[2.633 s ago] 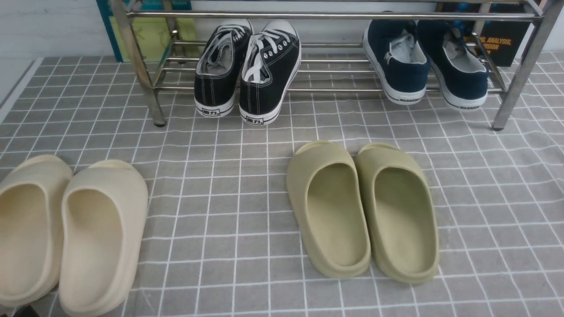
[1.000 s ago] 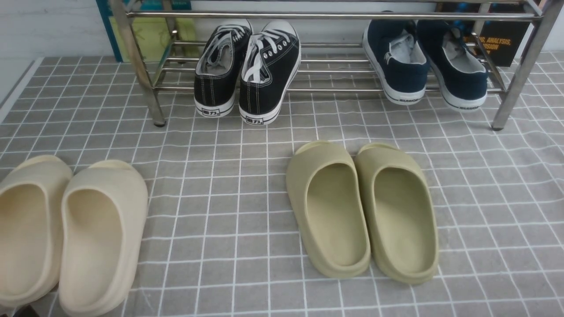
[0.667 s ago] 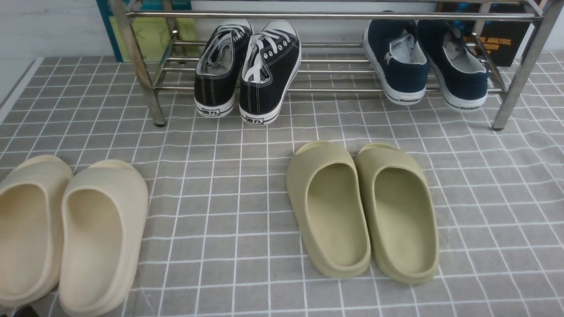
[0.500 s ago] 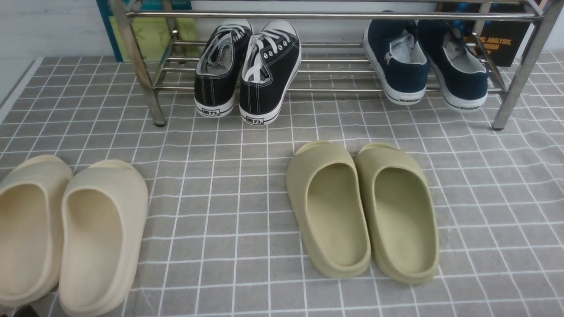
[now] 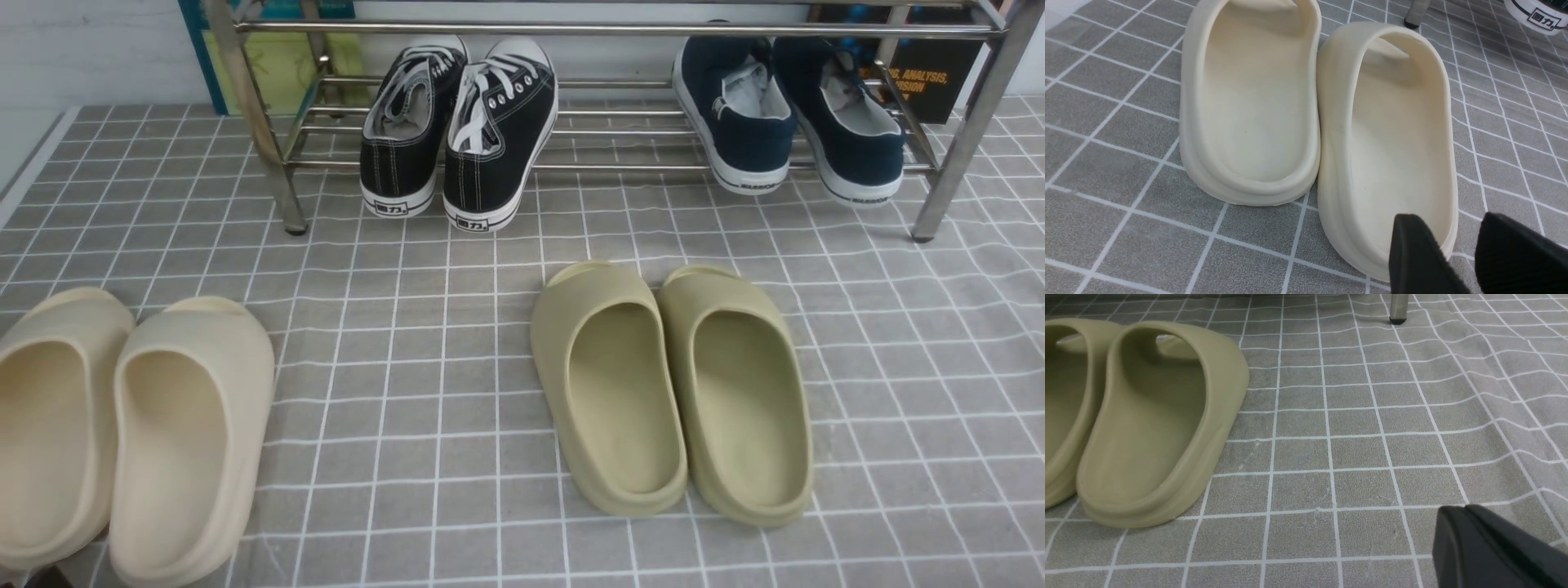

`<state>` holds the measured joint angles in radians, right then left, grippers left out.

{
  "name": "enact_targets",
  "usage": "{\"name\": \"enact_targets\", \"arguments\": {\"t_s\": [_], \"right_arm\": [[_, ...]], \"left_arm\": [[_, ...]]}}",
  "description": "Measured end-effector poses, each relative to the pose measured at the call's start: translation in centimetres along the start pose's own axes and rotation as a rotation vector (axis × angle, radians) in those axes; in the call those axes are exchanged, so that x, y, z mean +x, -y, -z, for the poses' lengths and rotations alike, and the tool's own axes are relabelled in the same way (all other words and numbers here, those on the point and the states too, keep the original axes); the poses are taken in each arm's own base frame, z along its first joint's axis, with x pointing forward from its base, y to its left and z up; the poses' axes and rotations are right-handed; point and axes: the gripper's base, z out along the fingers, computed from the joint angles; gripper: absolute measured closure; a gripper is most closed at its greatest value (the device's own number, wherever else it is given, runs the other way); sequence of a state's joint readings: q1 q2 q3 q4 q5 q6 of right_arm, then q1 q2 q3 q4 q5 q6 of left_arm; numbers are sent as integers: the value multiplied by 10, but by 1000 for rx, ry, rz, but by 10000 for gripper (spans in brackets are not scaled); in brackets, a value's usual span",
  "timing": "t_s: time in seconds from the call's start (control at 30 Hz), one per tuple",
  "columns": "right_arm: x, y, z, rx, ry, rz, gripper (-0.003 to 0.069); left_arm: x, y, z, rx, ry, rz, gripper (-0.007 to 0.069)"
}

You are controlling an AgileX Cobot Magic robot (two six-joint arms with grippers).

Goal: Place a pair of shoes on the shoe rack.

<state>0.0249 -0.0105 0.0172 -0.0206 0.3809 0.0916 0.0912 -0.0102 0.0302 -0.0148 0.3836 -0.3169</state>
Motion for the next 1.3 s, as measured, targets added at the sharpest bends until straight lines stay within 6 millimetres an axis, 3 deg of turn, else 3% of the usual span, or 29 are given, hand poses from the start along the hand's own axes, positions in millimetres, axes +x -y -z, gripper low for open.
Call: {"name": "enact_targets", "arguments": {"t_s": [1.3], "right_arm": [[0, 0, 0, 0, 0, 17, 604]], "left_arm": [[0, 0, 0, -2, 1, 1, 386]]}}
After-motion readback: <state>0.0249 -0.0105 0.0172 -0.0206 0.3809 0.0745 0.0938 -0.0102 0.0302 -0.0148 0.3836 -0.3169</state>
